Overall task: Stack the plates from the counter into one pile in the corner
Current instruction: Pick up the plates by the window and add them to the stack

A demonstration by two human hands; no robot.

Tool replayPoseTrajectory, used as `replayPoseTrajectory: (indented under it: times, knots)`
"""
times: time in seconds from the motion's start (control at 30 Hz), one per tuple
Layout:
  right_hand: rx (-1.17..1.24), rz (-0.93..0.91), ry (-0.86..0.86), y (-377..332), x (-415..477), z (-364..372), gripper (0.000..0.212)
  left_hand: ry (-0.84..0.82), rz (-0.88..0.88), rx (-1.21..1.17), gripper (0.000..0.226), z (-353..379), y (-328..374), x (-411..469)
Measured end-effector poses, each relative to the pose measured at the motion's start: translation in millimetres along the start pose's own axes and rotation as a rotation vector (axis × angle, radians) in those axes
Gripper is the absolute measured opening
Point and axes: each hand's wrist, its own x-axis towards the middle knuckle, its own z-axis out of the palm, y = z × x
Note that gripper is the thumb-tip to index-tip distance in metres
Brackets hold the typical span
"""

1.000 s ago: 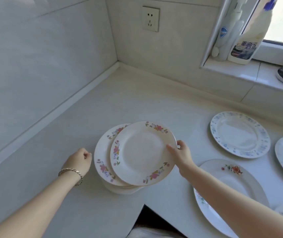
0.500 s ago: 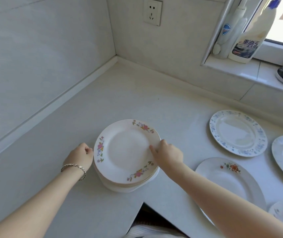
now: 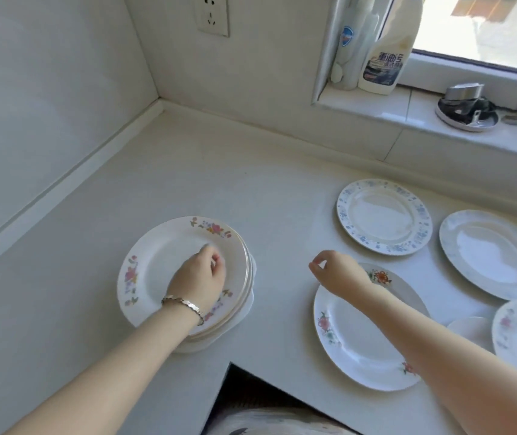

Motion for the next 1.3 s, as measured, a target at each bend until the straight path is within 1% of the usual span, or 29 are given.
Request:
replayPoseTrajectory:
  times: [0.1,0.17,0.2,0.27,0.3,0.37,0.4,0.47,0.53,0.6,0.63,0.7,0.8,0.87,0.97,1.07,1.13,1.23,1.3]
  knots:
    - [0.085,0.111,0.092,54,-8,-19,0.028,-0.256,0.039,-0.072,0.017,52,48,-2]
    - [0.141,0.198,0.125,90,-14,-28,0.026,-0.433,-0.004,-0.064,0.012,92,72,-4]
    - [0.166,0.238,0.136,108,-19,-32,0.025,-0.505,-0.049,-0.049,0.018,111,81,-5]
    - [0.207,0.299,0.157,141,-28,-38,0.026,-0.579,-0.184,-0.036,0.039,143,94,-10]
    - [0.220,0.323,0.161,156,-33,-40,0.026,-0.596,-0.260,-0.074,0.044,155,99,-12]
    - [0.230,0.375,0.163,181,-42,-43,0.026,-0.600,-0.401,-0.190,0.043,170,109,-16]
    - [0.229,0.399,0.162,192,-45,-44,0.025,-0.587,-0.444,-0.219,0.040,174,113,-17]
    - [0.242,0.429,0.158,209,-50,-44,0.026,-0.520,-0.499,-0.211,0.034,180,114,-16]
    - [0.263,0.441,0.139,221,-51,-43,0.026,-0.477,-0.495,-0.235,0.026,178,115,-14]
    - [0.258,0.436,0.125,225,-49,-41,0.027,-0.416,-0.475,-0.288,0.039,178,118,-16]
    - [0.256,0.429,0.119,226,-47,-41,0.027,-0.400,-0.466,-0.316,0.043,177,119,-17]
    - [0.257,0.408,0.096,225,-43,-40,0.027,-0.302,-0.410,-0.352,0.041,175,119,-24]
    - [0.262,0.383,0.063,221,-38,-38,0.026,-0.145,-0.309,-0.417,0.033,168,108,-29]
    - [0.259,0.380,0.057,217,-34,-36,0.027,-0.062,-0.244,-0.438,0.029,147,106,-29]
    - [0.237,0.356,0.032,205,-26,-32,0.026,0.089,-0.167,-0.502,0.031,101,100,-23]
    - [0.226,0.292,0.020,184,-20,-26,0.022,0.237,-0.200,-0.613,0.021,55,80,-17]
    - [0.226,0.248,0.005,168,-15,-20,0.017,0.327,-0.258,-0.689,0.018,29,61,-15]
    - [0.168,0.186,-0.032,140,-11,-11,0.011,0.474,-0.329,-0.710,0.015,2,25,-14]
    - [0.145,0.140,-0.054,123,-9,-5,0.010,0.566,-0.377,-0.717,0.017,-11,1,-14]
